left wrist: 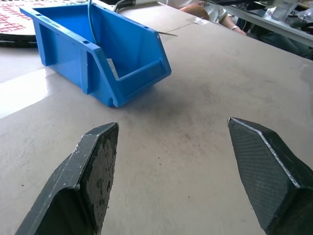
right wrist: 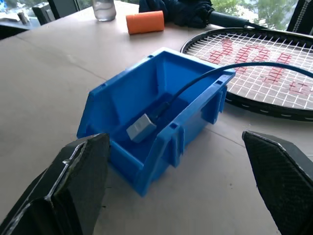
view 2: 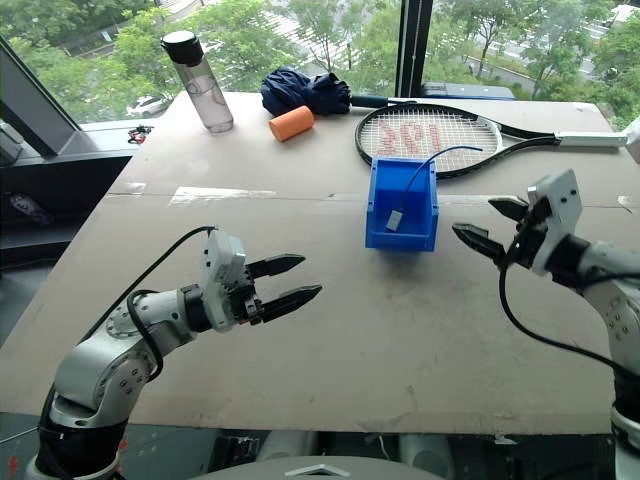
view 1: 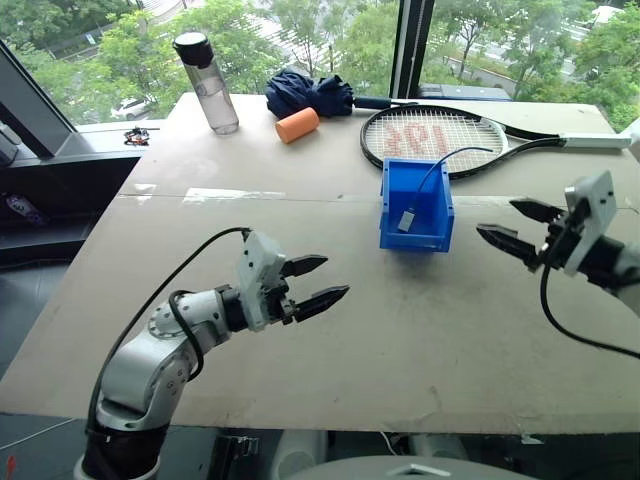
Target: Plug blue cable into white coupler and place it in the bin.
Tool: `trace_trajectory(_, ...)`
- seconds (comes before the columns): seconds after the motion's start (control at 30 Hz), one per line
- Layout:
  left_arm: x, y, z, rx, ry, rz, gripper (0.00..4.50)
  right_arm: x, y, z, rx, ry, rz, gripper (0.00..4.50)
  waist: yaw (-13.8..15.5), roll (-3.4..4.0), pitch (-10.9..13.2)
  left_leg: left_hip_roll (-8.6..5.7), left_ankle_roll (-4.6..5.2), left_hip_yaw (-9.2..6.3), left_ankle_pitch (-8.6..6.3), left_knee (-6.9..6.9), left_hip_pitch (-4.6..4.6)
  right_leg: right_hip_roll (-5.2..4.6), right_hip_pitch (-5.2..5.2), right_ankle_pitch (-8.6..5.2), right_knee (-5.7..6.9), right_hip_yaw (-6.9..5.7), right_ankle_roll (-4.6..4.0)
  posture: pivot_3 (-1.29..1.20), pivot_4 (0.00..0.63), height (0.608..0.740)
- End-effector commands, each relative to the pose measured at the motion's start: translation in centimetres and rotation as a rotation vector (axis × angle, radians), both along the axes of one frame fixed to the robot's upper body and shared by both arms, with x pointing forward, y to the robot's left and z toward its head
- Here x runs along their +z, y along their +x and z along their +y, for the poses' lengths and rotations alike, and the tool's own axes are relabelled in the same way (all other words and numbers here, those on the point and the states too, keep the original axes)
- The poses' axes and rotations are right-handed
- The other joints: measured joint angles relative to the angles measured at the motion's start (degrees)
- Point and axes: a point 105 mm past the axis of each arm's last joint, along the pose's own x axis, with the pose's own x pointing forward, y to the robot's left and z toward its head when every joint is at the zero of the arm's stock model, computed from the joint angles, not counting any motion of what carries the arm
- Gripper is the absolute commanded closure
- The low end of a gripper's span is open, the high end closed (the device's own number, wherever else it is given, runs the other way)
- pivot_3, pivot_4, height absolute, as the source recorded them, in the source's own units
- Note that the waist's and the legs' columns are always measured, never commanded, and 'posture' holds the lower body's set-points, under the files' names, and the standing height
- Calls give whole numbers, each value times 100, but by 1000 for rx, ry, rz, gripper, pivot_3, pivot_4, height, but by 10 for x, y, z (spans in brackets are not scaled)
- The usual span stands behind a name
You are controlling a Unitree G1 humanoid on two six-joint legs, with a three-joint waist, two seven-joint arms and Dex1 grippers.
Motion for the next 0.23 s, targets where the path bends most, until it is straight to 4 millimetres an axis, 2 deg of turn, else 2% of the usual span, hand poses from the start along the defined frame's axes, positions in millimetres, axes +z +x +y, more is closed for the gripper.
trace_trajectory(0.03, 4, -15, 16, -16, 38, 0, 902, 8, -48, -12, 60, -170, -151, 110, 4, -1, 0, 1, 0, 4, 0, -4, -5, 0, -5, -8, -1, 3, 5, 0, 150, 740)
trace_trajectory(0.23, 3, -23, 32, 7, 70, 23, 902, -23, -92, -46, -29, -230, -76, 110, -16, -5, 4, 18, -2, 21, -1, 5, 16, -3, 0, -23, 1, 28, 24, 0, 150, 740)
